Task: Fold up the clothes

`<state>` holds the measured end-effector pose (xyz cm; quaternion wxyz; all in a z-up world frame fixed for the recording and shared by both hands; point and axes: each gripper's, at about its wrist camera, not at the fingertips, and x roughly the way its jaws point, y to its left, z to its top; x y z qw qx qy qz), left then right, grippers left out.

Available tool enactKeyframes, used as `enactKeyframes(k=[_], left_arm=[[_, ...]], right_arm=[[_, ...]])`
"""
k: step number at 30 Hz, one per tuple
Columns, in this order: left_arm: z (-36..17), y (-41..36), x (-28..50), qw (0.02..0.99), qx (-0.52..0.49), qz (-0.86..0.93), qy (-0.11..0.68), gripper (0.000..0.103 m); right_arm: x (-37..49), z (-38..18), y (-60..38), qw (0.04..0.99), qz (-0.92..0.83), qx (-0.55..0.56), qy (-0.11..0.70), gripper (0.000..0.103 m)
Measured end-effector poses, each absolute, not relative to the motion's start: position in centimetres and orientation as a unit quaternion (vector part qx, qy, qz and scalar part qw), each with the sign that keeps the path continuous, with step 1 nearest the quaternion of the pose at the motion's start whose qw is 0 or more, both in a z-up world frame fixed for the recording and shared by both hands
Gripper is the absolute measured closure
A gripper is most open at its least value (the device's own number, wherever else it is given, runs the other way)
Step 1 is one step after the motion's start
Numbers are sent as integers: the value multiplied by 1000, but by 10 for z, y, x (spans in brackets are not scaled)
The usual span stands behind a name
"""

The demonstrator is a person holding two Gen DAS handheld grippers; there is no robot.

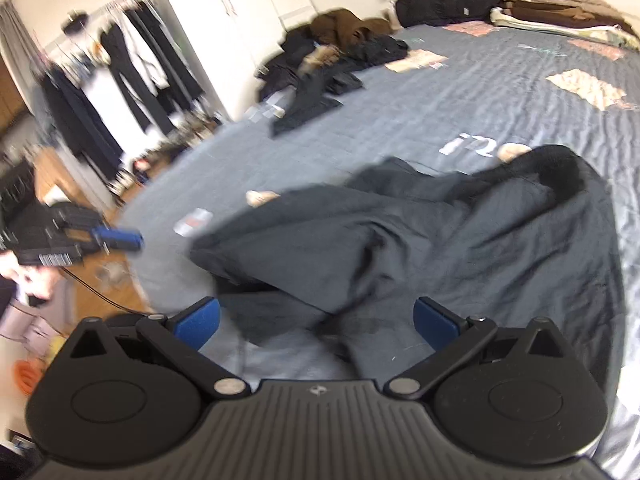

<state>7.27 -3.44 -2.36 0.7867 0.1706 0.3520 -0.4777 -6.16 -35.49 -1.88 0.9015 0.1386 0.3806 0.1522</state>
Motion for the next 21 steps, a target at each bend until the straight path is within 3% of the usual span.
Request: enactKeyframes(k=[5,6,7,9,12,19,21], left_arm=[[31,25,55,827,161,-429,325,88],[46,40,53,842,144,-415,312,74],[60,52,47,858,127,-405,288,48],[84,70,31,883,102,-394,234,24],[106,70,11,889,106,-398,201,24],[174,53,-13,888,125,-389,211,22],[198,53,-21,895,132,-377,199,14]], right_arm=[[-68,3,-347,909,171,136,355,0],[-69,6,-346,910,173,136,351,0],[-69,9,-344,911,174,139,346,0],[-71,17,-341,914,175,141,337,0],[-76,32,-333,921,166,138,323,0],[-100,84,-312,943,114,125,288,0],[-109,102,-307,949,102,116,276,0]])
